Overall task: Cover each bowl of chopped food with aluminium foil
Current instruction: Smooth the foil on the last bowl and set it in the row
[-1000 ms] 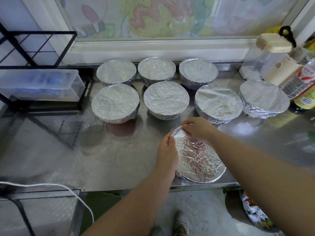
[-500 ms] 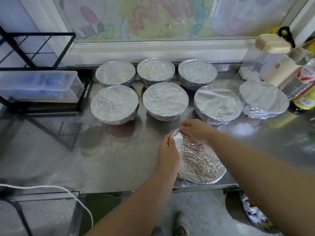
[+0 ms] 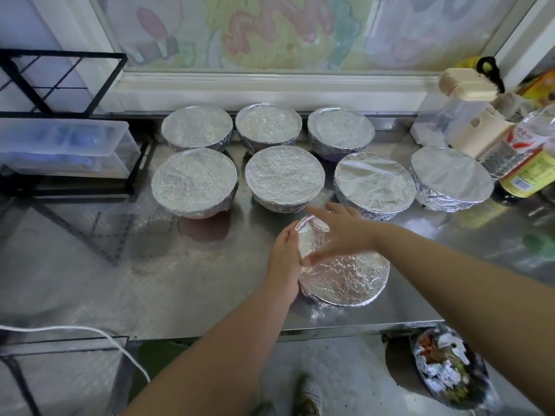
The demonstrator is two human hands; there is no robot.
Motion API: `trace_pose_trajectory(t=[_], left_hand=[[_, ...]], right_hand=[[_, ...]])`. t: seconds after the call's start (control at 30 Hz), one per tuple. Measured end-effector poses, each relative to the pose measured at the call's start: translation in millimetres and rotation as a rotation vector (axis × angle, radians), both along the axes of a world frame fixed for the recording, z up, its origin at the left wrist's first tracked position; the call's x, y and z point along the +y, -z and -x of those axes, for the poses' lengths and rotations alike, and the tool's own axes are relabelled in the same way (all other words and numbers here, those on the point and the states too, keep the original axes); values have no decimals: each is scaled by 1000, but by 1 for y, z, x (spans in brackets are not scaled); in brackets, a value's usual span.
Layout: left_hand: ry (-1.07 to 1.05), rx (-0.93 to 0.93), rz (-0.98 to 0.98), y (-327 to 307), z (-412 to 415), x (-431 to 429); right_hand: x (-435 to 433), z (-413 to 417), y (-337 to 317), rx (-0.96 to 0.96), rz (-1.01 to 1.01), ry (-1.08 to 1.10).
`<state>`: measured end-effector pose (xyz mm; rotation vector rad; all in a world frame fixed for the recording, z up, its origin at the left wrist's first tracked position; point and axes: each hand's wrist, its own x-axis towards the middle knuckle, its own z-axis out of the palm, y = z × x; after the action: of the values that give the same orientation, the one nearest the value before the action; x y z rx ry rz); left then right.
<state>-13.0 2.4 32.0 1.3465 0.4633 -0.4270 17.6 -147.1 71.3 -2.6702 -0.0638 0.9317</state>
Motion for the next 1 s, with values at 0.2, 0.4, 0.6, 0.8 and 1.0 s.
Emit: trace_pose_trajectory(t=[0.2,0.4,0.6,0.8,1.0], left_hand=[[51,190,485,14,-14,5],[-305,223,411,14,1,24],[-51,183,120,22,51,44],[-50,226,349,14,49,33],[-181,371,491,12,46,24]], right_hand=[[12,12,7,-13,171,-49],[12,12,8,-18,194,-31],[12,11,11,-27,195,-20],[13,11,10,-27,192,-19],[14,14,10,-50,197,-16]])
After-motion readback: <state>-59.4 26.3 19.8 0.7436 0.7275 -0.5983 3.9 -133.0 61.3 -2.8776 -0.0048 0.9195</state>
